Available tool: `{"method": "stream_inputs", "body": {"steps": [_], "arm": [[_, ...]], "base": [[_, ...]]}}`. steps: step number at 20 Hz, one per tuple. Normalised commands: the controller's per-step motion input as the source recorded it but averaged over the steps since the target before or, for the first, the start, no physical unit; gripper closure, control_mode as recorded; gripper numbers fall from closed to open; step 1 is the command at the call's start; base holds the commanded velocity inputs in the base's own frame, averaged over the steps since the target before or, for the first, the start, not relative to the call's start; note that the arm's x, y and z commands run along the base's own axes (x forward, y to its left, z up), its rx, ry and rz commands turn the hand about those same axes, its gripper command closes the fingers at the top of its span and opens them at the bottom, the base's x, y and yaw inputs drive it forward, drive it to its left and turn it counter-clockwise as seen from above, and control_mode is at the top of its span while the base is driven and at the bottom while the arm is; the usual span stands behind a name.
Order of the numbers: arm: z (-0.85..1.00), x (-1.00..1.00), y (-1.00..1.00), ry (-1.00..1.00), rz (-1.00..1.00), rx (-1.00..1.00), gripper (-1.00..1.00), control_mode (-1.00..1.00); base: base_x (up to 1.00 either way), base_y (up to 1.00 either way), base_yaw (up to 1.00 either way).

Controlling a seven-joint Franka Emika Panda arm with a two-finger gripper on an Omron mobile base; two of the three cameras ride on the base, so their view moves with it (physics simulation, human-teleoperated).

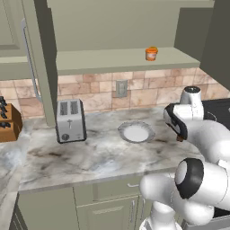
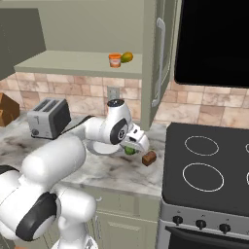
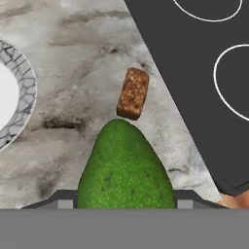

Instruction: Pick the avocado and bread from the counter and place them on the plate. Then pick the jam from the cabinet and place it next to the plate. Lastly close the cabinet door.

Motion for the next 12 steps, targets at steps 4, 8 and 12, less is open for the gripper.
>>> {"method": "stream_inputs", "body": {"steps": [4,8,12], "arm": [[0.17,0.29,1.00,0.00,0.00,0.00,1.00,-1.00],[0.04,0.37,1.00,0.00,0.00,0.00,1.00,-1.00],[0.00,0.42,1.00,0.00,0.00,0.00,1.00,-1.00]], "base": [[0.00,0.00,0.00],[0.00,0.00,0.00],[0.00,0.00,0.00]]}}
